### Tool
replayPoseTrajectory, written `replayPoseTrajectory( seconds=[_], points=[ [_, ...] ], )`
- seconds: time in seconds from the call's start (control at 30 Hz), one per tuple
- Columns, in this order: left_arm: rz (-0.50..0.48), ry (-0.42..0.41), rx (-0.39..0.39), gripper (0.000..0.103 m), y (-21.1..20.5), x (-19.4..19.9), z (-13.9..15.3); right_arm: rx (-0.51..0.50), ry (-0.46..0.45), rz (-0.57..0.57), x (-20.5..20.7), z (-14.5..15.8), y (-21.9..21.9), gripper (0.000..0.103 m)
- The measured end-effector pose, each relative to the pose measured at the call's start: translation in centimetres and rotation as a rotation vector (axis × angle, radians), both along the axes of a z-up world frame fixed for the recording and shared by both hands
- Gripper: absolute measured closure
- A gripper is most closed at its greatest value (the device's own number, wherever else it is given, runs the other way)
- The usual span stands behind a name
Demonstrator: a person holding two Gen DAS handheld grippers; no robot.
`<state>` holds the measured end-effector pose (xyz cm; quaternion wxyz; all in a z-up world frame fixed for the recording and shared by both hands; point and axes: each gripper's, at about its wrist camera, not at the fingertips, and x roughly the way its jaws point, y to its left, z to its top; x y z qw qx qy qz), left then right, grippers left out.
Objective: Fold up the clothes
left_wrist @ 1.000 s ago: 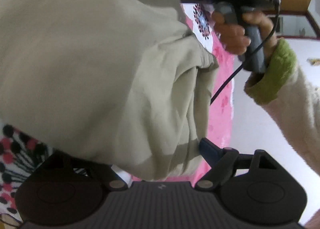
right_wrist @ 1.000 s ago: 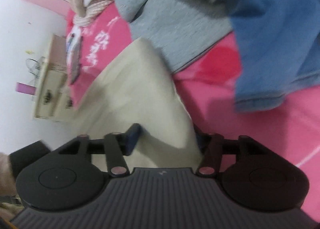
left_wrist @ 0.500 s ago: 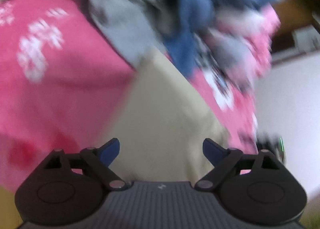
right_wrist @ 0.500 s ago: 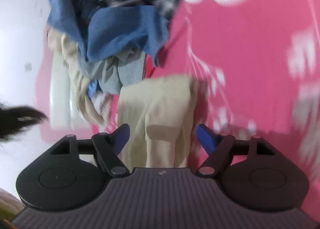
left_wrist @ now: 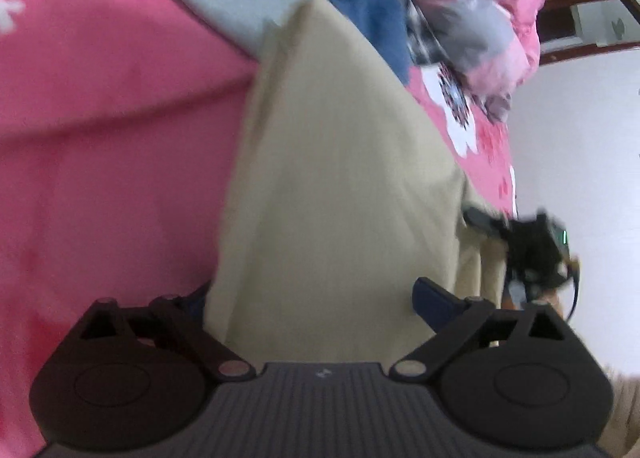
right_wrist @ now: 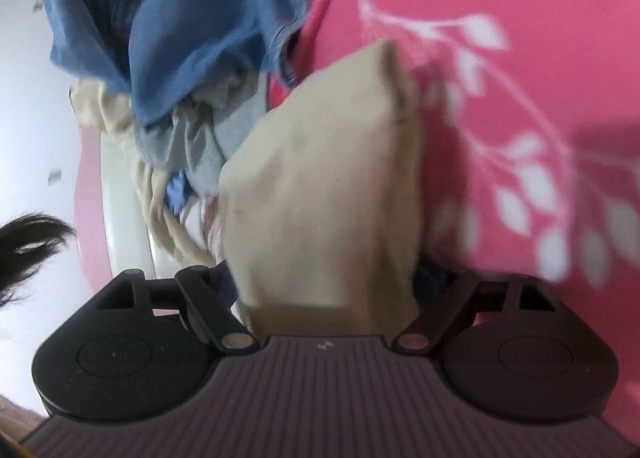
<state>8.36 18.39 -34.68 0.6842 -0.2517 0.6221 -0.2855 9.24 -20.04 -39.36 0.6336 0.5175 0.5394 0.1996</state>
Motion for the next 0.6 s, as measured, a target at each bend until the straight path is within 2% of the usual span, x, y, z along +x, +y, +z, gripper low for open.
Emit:
replayPoseTrajectory(
  seconds=[0.23,0.37,0.43,0.47,0.57,0.6],
  points=[
    [0.034,0.102,-0.150,0.009,-3.3,-6.5,-0.2,-0.130,-0.169,0.494,7.6,3.7,4.3,0.023],
    [0.084,0.138,-0.220,0.009,-6.7,-9.6,-0.5,-0.163,-0.275,0.893,10.7,5.1,10.5,0.023],
    [0.088,0.143,-0.251,0.013,-8.6,-10.4,-0.6,-0.134,-0.334,1.100,11.2,5.7,14.2,0.023],
    [0.085,0.143,-0.260,0.014,-9.6,-10.7,-0.8,-0.119,-0.363,1.203,11.4,6.0,16.1,0.023],
    [0.073,0.138,-0.252,0.015,-12.2,-11.1,-1.7,-0.102,-0.393,1.393,12.0,5.4,20.1,0.023],
    [0.068,0.141,-0.241,0.016,-12.7,-11.1,-2.0,-0.164,-0.413,1.425,12.2,4.9,21.0,0.023]
  ],
)
